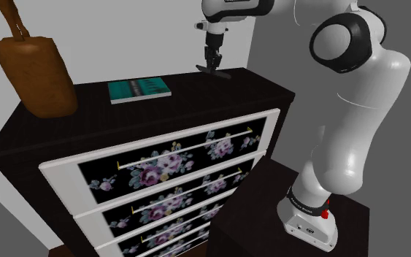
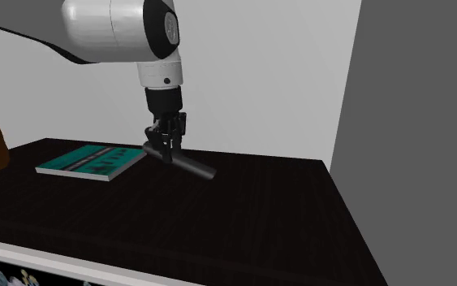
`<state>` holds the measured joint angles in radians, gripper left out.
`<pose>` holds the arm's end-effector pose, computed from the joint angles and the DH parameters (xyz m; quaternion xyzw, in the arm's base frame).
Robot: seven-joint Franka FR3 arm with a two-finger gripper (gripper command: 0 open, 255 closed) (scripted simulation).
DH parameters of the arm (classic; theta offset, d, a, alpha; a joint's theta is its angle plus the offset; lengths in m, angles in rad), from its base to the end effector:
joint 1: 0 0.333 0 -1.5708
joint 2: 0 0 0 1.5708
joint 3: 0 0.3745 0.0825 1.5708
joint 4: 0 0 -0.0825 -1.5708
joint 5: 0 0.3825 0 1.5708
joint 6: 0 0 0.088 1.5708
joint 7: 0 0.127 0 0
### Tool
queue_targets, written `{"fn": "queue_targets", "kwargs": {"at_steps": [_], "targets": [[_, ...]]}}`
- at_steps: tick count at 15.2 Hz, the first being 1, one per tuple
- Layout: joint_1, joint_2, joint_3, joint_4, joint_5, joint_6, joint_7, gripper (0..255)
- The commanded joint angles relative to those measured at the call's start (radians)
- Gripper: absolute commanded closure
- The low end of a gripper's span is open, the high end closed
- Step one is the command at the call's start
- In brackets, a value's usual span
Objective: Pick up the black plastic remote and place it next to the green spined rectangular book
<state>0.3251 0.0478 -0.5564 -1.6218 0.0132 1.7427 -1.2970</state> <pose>0.5706 -0.1248 0.6314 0.8607 0.5075 0.0248 0.0321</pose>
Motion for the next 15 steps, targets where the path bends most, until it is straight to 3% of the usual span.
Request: {"fn": "queue_targets", "kwargs": {"at_steps": [1, 15], "targets": [[0.029, -0.016, 0.024, -0.01, -0.014, -0.004, 0.055, 255], [0.192, 0.024, 0.175, 0.041, -0.028, -0.025, 0.373, 255]]}}
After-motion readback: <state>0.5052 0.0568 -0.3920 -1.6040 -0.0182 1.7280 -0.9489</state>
